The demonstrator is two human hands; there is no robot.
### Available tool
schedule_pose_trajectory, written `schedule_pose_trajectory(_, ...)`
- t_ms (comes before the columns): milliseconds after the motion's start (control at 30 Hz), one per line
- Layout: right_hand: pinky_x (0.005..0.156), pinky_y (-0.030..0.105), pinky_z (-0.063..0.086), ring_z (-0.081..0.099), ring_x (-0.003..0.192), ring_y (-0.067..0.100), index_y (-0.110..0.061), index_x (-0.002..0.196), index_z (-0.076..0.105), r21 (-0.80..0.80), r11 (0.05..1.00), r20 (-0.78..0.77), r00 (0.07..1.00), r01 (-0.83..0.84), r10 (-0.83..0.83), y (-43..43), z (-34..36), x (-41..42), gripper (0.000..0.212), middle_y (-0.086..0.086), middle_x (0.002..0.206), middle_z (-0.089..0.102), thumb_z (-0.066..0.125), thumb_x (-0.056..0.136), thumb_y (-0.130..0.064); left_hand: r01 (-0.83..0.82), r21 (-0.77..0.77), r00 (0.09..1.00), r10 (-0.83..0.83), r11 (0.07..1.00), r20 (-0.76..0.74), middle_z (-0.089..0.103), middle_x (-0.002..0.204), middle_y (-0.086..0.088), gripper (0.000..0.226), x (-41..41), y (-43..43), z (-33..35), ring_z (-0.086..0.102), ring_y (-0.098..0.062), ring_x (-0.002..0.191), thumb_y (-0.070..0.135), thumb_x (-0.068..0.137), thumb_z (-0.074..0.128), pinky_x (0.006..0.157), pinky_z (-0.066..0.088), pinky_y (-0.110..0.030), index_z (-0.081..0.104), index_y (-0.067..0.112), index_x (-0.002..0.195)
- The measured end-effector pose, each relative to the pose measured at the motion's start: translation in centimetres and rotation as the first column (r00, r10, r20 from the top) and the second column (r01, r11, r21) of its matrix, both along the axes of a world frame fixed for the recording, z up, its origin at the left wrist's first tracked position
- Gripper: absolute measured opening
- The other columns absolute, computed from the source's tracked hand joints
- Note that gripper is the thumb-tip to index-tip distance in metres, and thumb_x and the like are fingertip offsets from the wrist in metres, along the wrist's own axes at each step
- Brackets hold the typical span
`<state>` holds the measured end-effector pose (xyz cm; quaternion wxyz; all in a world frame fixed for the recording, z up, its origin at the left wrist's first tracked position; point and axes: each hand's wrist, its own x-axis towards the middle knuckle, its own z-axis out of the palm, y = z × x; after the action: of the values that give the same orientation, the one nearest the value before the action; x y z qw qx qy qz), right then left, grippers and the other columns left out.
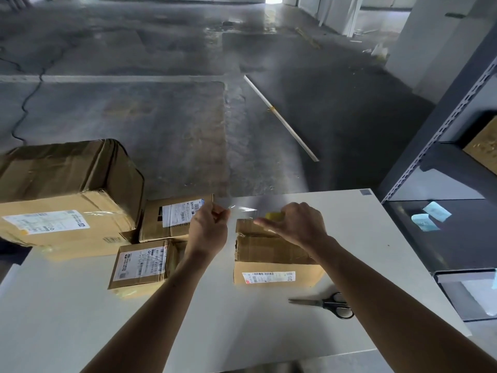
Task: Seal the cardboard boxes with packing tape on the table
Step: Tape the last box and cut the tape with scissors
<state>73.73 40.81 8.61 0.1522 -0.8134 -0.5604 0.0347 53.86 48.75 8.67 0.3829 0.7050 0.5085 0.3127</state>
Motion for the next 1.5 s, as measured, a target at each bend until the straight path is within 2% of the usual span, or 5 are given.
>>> schedule_pose_trajectory(200, 0.061, 0.025, 0.051, 0.063, 0.064, 0.011, -0.023, 0.068, 0.054, -0.036, 0.999, -0.18, 0.984, 0.008, -0.014, 0.5, -0.2, 0.2, 0.067, -0.009, 0.065, 0.057, 0.041, 0.069, -0.089, -0.066, -0.244, 0.995, 0.081, 0.968, 0.054, 0.065, 0.077, -0.004, 0.02, -0.5, 0.9, -1.3, 0.057, -0.014, 0.066, 0.02, 0.099, 0.055, 0.041, 0.036, -0.011, 0.066, 0.006, 0.092)
schedule_pose_trajectory(333, 0.05, 0.009, 0.039, 0.06, 0.065, 0.005, -0.024, 0.08, 0.056, 0.032, 0.999, -0.344, 0.938, -0.039, 0.047, 0.8, -0.1, -0.2, 0.04, -0.014, 0.071, 0.054, 0.058, 0.088, -0.063, -0.075, -0.453, 0.973, 0.164, 0.888, 0.161, 0.064, 0.084, -0.012, 0.017, -1.5, 1.5, -2.7, 0.06, -0.024, 0.082, 0.017, 0.098, 0.054, 0.067, 0.047, -0.031, 0.065, 0.007, 0.089)
schedule_pose_trajectory(633, 0.054, 0.002, 0.042, 0.056, 0.066, -0.002, -0.016, 0.094, 0.065, 0.008, 0.99, -0.332, 0.934, -0.14, 0.135, 2.1, 0.7, -1.5, 0.032, -0.021, 0.075, 0.051, 0.063, 0.092, -0.048, -0.106, -0.568, 0.947, 0.256, 0.816, 0.192, 0.061, 0.09, -0.015, 0.016, -1.9, 1.7, -6.2, 0.056, -0.022, 0.078, 0.02, 0.099, 0.057, 0.066, 0.045, -0.03, 0.062, 0.009, 0.088)
schedule_pose_trajectory(833, 0.066, 0.038, 0.056, 0.067, 0.077, 0.017, -0.004, 0.086, 0.068, -0.065, 0.991, -0.303, 0.948, -0.12, 0.095, 3.0, -0.2, -2.3, 0.049, 0.004, 0.082, 0.069, 0.065, 0.089, -0.053, -0.138, -0.583, 0.943, 0.287, 0.801, 0.17, 0.061, 0.084, -0.009, 0.013, -1.8, 1.7, -8.1, 0.057, -0.019, 0.077, 0.017, 0.098, 0.056, 0.065, 0.047, -0.03, 0.063, 0.01, 0.089)
schedule_pose_trajectory(1500, 0.067, 0.039, 0.06, 0.069, 0.075, 0.015, -0.009, 0.087, 0.068, -0.168, 0.984, -0.253, 0.967, -0.058, 0.014, 3.7, -1.4, -2.0, 0.053, 0.003, 0.081, 0.07, 0.063, 0.085, -0.062, -0.141, -0.635, 0.971, 0.23, 0.76, 0.06, 0.069, 0.082, -0.009, 0.029, 1.8, 0.4, -13.9, 0.061, -0.019, 0.071, 0.031, 0.098, 0.058, 0.056, 0.043, -0.024, 0.068, 0.004, 0.092)
